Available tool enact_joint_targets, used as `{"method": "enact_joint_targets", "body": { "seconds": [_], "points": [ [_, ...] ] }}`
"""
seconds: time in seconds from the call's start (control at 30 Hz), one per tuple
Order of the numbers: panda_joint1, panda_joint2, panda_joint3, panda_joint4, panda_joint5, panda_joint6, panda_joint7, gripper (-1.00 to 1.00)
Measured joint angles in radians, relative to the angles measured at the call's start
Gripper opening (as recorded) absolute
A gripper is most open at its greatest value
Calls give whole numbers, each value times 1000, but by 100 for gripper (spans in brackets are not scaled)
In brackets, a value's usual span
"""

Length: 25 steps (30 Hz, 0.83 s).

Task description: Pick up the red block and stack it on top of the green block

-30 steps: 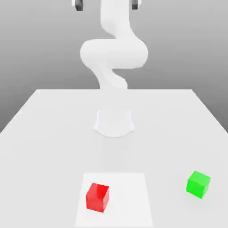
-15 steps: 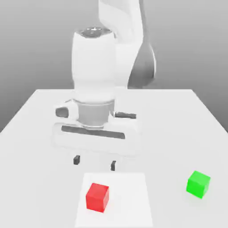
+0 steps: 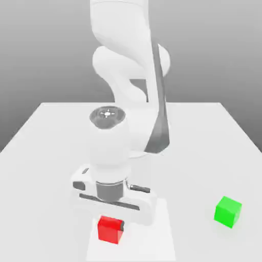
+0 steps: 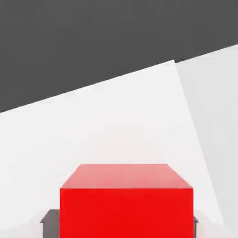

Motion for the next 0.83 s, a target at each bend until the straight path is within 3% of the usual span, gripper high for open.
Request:
{"method": "enact_joint_targets", "body": {
  "seconds": [0.2,0.53,0.7,0.73,0.83],
  "points": [
    [36,-171,34,-20,-2,-151,41,-100],
    [450,-236,254,19,-17,-256,389,-100],
    [481,-94,220,30,-111,-130,488,-100],
    [489,-66,209,32,-128,-104,501,100],
    [489,-66,209,32,-128,-104,501,100]
  ]
}}
